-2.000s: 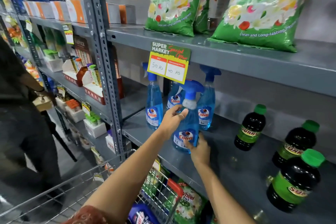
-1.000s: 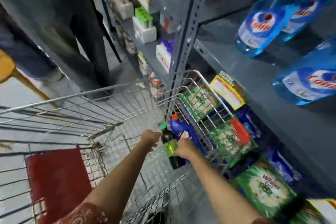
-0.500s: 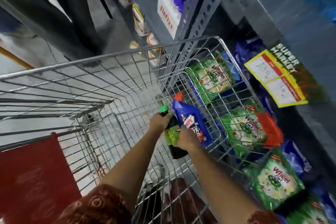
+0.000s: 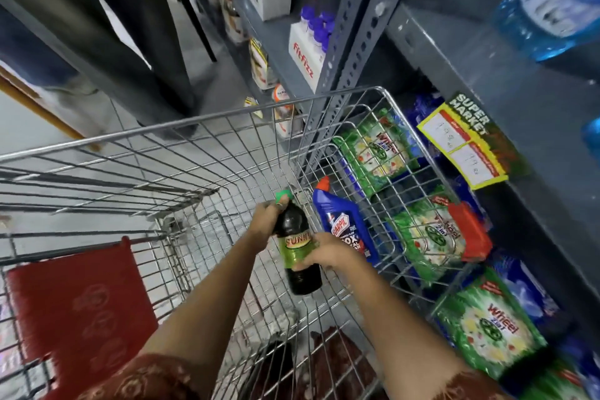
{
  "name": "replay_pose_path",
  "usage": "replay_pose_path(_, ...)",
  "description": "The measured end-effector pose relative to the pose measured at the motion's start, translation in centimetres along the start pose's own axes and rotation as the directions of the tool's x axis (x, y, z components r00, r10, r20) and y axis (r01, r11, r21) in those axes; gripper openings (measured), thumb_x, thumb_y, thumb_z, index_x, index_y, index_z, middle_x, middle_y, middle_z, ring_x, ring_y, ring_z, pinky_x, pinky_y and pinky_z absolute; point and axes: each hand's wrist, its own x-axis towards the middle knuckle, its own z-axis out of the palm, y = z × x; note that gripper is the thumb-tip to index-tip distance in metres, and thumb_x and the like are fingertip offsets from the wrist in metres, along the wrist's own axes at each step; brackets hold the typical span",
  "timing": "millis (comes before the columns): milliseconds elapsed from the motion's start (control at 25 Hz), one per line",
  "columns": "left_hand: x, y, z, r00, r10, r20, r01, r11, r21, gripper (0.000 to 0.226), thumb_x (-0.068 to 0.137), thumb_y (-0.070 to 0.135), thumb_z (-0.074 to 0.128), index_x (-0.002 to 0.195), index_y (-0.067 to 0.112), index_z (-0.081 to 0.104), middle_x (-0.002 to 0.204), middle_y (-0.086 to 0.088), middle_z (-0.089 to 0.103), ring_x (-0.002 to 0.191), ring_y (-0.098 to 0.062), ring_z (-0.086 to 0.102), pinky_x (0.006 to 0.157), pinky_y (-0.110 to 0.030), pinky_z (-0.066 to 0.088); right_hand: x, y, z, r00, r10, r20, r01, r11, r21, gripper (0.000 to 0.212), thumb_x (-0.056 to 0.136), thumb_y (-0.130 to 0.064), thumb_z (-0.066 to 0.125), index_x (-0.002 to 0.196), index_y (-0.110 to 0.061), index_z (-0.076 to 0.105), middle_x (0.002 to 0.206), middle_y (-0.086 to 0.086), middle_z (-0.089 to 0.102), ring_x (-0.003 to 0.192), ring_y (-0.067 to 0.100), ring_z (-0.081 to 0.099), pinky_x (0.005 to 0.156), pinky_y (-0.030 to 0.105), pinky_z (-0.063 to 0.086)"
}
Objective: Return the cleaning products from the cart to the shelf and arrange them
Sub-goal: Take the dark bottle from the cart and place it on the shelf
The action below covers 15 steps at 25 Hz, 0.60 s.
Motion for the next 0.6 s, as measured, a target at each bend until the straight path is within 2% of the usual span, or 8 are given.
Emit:
replay_pose_path(80,-1.6,2.3,0.3,0.995,0.006,0.097,0.008,0.990,-0.142,0.022,0.092,0.020,0.049,0.076,0.010,0.061,0.060,-0.004,0.069,0.061,-0.020,0.061,0.052,-0.020,0.052,-2.4,-0.9,-0.2,0.994,-0.042,0.101,0.031,0.993,0.110,0.061,0.059,-0.025,0.081,0.115,-0.014,0.060,0.117,0.007,0.065,0.104,0.023,0.059,0.099,0.040,0.044)
replay_pose_path(120,-3.0,3.6,0.5,0.986,0.009,0.167,0.026,0.978,-0.209,0.024,0.092,0.023,0.047,0.077,0.009,0.060,0.055,-0.003,0.070,0.056,-0.019,0.063,0.053,-0.021,0.054,-4.0,-1.3,-0.4,0.987,-0.074,0.141,0.047,0.982,0.181,0.053,0.066,-0.022,0.078,0.115,-0.013,0.059,0.112,0.006,0.065,0.100,0.022,0.058,0.100,0.040,0.043)
replay_pose_path(200,-5.6,6.3,1.3,0.959,0.036,0.280,0.047,0.957,-0.286,0.030,0.092,0.030,0.044,0.079,0.007,0.058,0.054,-0.004,0.070,0.048,-0.017,0.065,0.053,-0.023,0.055,-6.8,-1.6,-1.0,0.970,-0.143,0.198,0.067,0.934,0.350,0.035,0.080,-0.010,0.067,0.113,-0.012,0.057,0.105,0.006,0.065,0.102,0.023,0.056,0.101,0.040,0.041)
replay_pose_path(280,-9.3,9.0,2.3,0.929,0.107,0.353,0.023,0.938,-0.345,0.034,0.092,0.033,0.043,0.077,0.008,0.059,0.055,-0.004,0.069,0.047,-0.016,0.065,0.053,-0.023,0.056,-10.3,-1.6,-1.9,0.947,-0.242,0.211,0.113,0.866,0.487,0.032,0.080,-0.005,0.065,0.112,-0.008,0.058,0.103,0.004,0.067,0.099,0.024,0.061,0.097,0.036,0.047)
replay_pose_path(360,-13.5,11.0,3.5,0.888,0.219,0.405,-0.052,0.922,-0.385,0.040,0.093,0.033,0.041,0.071,0.007,0.064,0.055,-0.005,0.070,0.048,-0.016,0.066,0.053,-0.023,0.057,-13.7,-1.2,-2.9,0.909,-0.365,0.200,0.198,0.801,0.565,0.041,0.058,-0.010,0.082,0.096,-0.010,0.067,0.086,0.004,0.076,0.080,0.017,0.071,0.079,0.030,0.057)
replay_pose_path(440,-18.1,12.5,5.1,0.839,0.298,0.455,-0.117,0.916,-0.385,0.049,0.093,0.033,0.039,0.063,0.008,0.069,0.056,-0.005,0.070,0.049,-0.017,0.067,0.055,-0.025,0.057,-17.0,-0.3,-3.8,0.882,-0.438,0.174,0.259,0.759,0.598,0.073,0.024,-0.022,0.094,0.092,-0.011,0.069,0.076,0.003,0.078,0.072,0.014,0.073,0.083,0.032,0.054)
replay_pose_path(520,-22.9,13.5,6.8,0.791,0.340,0.509,-0.155,0.915,-0.371,0.045,0.093,0.034,0.039,0.069,0.008,0.066,0.056,-0.004,0.071,0.050,-0.016,0.066,0.056,-0.024,0.057,-21.1,1.0,-4.2,0.824,-0.539,0.175,0.341,0.718,0.607,0.086,0.019,-0.027,0.094,0.100,-0.011,0.066,0.083,0.002,0.078,0.079,0.014,0.073,0.091,0.033,0.050)
replay_pose_path(600,-27.4,13.7,8.5,0.743,0.365,0.560,-0.197,0.920,-0.339,0.039,0.092,0.036,0.039,0.077,0.008,0.060,0.057,-0.003,0.070,0.050,-0.016,0.065,0.059,-0.025,0.055,-25.4,2.4,-4.2,0.731,-0.657,0.187,0.420,0.649,0.635,0.073,0.028,-0.026,0.092,0.097,-0.012,0.073,0.089,0.002,0.078,0.086,0.014,0.073,0.086,0.033,0.055)
